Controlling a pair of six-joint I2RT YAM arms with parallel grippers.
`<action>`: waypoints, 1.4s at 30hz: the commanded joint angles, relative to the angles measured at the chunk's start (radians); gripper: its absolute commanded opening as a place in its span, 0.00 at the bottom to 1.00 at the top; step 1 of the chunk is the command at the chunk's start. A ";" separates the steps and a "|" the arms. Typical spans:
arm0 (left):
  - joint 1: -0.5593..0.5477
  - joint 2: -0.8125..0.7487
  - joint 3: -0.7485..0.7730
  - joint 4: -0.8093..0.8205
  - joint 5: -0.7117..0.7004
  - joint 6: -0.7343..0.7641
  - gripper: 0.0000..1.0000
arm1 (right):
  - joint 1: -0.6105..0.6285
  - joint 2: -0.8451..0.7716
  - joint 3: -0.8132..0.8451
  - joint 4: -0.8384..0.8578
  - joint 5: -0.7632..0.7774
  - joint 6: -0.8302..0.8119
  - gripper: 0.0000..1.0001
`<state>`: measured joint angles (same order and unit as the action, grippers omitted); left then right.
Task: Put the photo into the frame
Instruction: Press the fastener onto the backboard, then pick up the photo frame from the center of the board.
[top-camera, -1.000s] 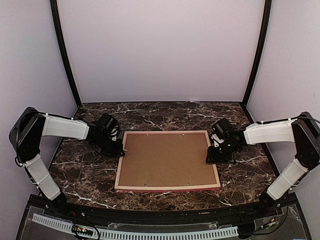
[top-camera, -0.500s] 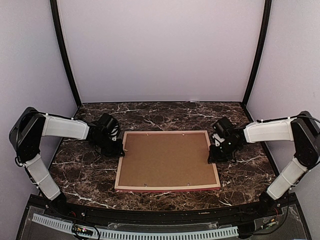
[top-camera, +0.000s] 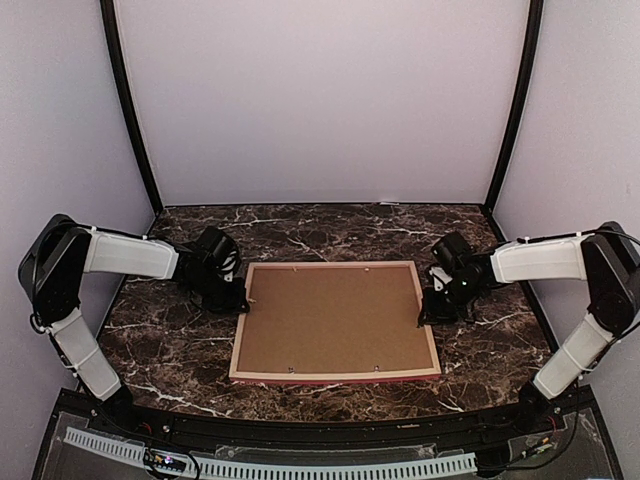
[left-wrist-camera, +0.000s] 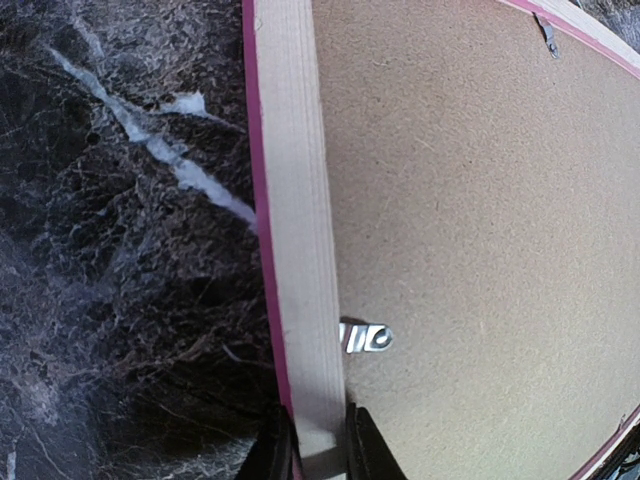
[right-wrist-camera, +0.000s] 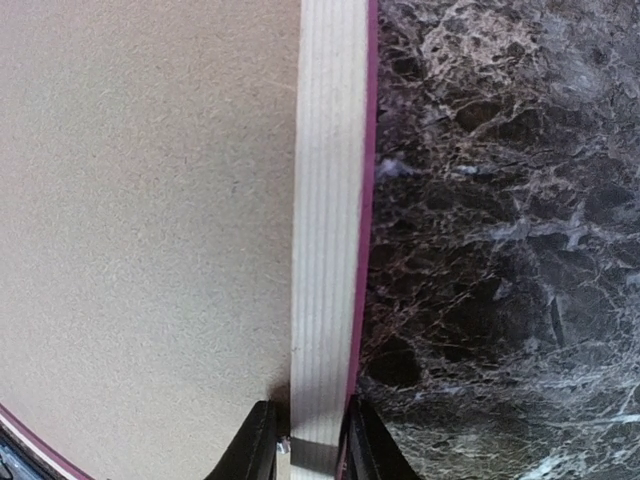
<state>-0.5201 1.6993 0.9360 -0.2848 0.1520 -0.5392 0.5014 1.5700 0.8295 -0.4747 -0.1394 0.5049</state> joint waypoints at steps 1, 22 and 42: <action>-0.018 0.006 -0.016 -0.015 0.027 0.014 0.09 | -0.003 0.030 -0.020 0.053 -0.082 -0.024 0.30; -0.019 -0.040 0.011 -0.005 0.011 0.005 0.43 | -0.011 -0.150 -0.121 0.018 -0.062 0.026 0.54; -0.028 -0.200 0.040 0.023 0.007 0.131 0.78 | 0.074 -0.136 -0.179 0.028 0.095 0.115 0.28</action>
<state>-0.5373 1.5661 0.9943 -0.3035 0.1272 -0.4438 0.5694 1.3781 0.6327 -0.4461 -0.1406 0.5980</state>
